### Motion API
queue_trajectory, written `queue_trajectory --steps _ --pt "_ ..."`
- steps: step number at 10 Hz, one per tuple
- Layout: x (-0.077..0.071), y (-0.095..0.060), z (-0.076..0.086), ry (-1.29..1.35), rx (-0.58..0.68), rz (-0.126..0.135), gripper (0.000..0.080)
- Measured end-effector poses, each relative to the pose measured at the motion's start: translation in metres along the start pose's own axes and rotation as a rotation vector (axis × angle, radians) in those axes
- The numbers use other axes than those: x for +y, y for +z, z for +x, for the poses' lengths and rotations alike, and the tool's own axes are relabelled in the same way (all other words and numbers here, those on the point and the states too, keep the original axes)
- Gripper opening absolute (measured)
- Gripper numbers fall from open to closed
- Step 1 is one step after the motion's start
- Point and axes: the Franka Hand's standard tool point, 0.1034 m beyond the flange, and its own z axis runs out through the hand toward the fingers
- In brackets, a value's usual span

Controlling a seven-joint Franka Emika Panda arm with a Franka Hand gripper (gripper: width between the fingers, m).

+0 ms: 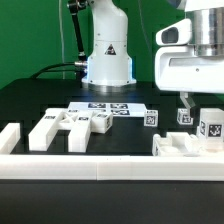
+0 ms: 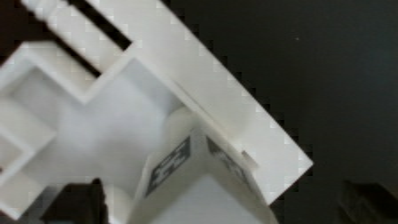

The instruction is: Assemble chair

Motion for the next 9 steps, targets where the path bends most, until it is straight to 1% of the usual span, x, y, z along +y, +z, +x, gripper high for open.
queue_trajectory --steps 4,5,6,7,8,9 --pt "0.0005 -0.0003 0.0008 -0.341 0.006 -0.009 0.0649" --pt "0.0011 -0.0004 0.0016 -0.45 0.011 -0.023 0.0649" --pt "0.0015 -0.0009 0.0029 -0.586 0.019 -0.042 0.0649" --pt "0.0016 -0.0011 0.0035 -0.643 0.021 -0.051 0.0649" --pt "0.002 -0.0009 0.0037 -0.648 0.021 -0.051 0.0649" --pt "0.002 -0.0009 0.0036 -0.648 0.021 -0.051 0.056"
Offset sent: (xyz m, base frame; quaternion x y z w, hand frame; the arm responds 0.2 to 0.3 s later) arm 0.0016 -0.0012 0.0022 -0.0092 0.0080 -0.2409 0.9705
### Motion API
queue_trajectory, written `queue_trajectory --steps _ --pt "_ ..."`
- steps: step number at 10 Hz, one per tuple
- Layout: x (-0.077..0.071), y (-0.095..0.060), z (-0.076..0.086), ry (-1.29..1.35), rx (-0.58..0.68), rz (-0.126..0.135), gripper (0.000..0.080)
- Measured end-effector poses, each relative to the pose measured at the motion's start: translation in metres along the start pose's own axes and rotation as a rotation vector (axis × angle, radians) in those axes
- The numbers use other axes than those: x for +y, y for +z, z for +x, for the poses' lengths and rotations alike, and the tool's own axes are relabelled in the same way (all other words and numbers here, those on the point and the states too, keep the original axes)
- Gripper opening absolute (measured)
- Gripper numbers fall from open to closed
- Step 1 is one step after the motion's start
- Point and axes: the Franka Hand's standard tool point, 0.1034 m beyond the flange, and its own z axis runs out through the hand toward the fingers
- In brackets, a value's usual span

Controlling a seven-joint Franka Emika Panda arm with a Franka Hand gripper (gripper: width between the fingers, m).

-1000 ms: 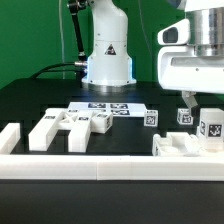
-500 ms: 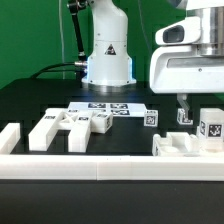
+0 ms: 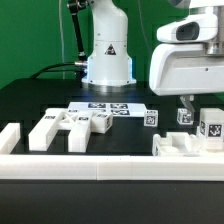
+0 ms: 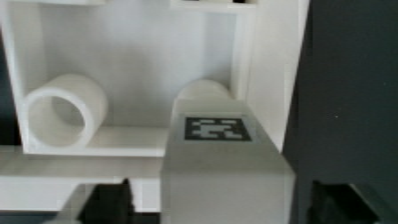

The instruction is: Assemble chair

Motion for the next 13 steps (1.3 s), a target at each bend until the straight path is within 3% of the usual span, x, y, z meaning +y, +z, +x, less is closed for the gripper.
queue_trajectory --steps 1,2,8,13 --pt "0.0 0.0001 0.0 0.0 0.0 0.0 0.0377" --pt "0.0002 0.0001 0.0 0.0 0.0 0.0 0.0288" --pt "0.001 0.0004 -0.0001 0.349 -0.001 0.005 0.0288" --pt "0.0054 0.0014 -0.0013 0.917 0.009 0.049 0.029"
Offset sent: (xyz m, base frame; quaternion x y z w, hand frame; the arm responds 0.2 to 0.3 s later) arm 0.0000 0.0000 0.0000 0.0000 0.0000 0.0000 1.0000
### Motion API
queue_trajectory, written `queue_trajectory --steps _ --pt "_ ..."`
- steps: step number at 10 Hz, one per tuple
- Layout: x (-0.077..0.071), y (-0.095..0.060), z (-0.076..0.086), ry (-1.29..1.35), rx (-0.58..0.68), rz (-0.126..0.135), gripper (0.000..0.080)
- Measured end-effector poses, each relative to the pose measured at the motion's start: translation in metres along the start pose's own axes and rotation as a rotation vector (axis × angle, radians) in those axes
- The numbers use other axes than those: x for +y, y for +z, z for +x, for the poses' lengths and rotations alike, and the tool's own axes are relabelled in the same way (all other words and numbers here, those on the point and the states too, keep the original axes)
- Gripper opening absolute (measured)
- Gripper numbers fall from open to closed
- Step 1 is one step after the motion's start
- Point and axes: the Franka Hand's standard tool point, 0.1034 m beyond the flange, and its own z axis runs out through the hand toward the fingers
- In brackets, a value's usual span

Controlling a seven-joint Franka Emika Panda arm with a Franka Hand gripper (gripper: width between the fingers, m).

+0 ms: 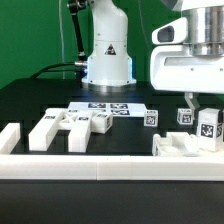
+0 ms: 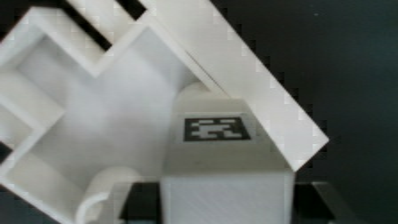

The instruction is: Assemble chair

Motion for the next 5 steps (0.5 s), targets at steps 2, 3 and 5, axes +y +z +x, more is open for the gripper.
queue_trajectory --steps 2,3,5 --pt "0.0008 0.0002 0.0011 0.244 -0.012 0.01 0.029" --pt "0.0008 0.0002 0.001 0.303 -0.018 0.012 0.029" --pt "0.0006 0.0004 0.0019 0.433 -0.031 0.011 0.029"
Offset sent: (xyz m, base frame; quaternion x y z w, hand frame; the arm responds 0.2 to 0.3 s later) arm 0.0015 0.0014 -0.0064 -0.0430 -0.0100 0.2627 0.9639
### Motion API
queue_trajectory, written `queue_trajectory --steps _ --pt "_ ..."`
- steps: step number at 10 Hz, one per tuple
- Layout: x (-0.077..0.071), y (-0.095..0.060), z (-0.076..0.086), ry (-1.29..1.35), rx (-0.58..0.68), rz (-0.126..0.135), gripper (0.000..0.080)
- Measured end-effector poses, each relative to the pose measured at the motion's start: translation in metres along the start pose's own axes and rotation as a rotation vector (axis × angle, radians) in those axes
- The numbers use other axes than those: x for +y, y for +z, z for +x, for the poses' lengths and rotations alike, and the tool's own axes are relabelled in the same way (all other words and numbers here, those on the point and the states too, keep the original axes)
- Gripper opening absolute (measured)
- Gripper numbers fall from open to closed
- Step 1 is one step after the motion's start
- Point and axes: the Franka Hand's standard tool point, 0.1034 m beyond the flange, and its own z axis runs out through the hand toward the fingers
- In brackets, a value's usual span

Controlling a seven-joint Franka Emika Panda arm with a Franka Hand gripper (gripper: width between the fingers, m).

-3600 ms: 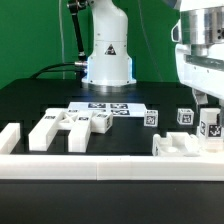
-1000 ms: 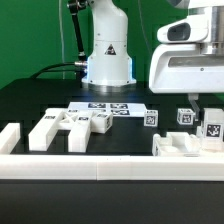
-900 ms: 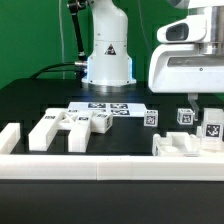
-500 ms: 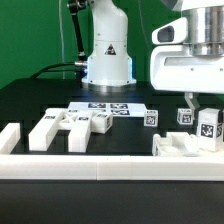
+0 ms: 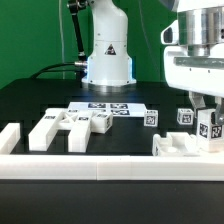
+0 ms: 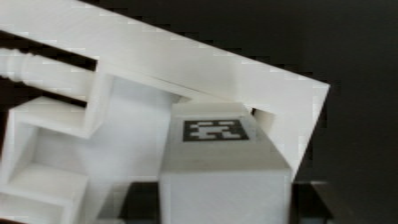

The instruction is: Assemble chair

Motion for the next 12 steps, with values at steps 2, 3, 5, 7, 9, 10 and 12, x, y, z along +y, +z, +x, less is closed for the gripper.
queue_trajectory --steps 2,3,5,7,9,10,12 --pt "-0.0002 0.0007 -0.002 0.177 -0.015 0.004 0.029" --pt "-0.0002 0.0008 -0.0024 0.222 -0.015 0.003 0.029" --pt "-0.0003 0.0012 -0.0034 0.212 -0.015 0.004 0.0388" --pt "-0.0004 0.0012 -0.0033 0.123 -0.014 0.005 0.0572" --pt "-0.0036 -0.0004 -0.0069 -0.063 -0.005 0.007 0.0634" --pt "-0.0031 0.0001 -0.0062 -0.142 -0.005 0.006 0.0634" --pt "-0.003 0.0003 -0.0059 -0.294 -0.004 0.006 0.0646"
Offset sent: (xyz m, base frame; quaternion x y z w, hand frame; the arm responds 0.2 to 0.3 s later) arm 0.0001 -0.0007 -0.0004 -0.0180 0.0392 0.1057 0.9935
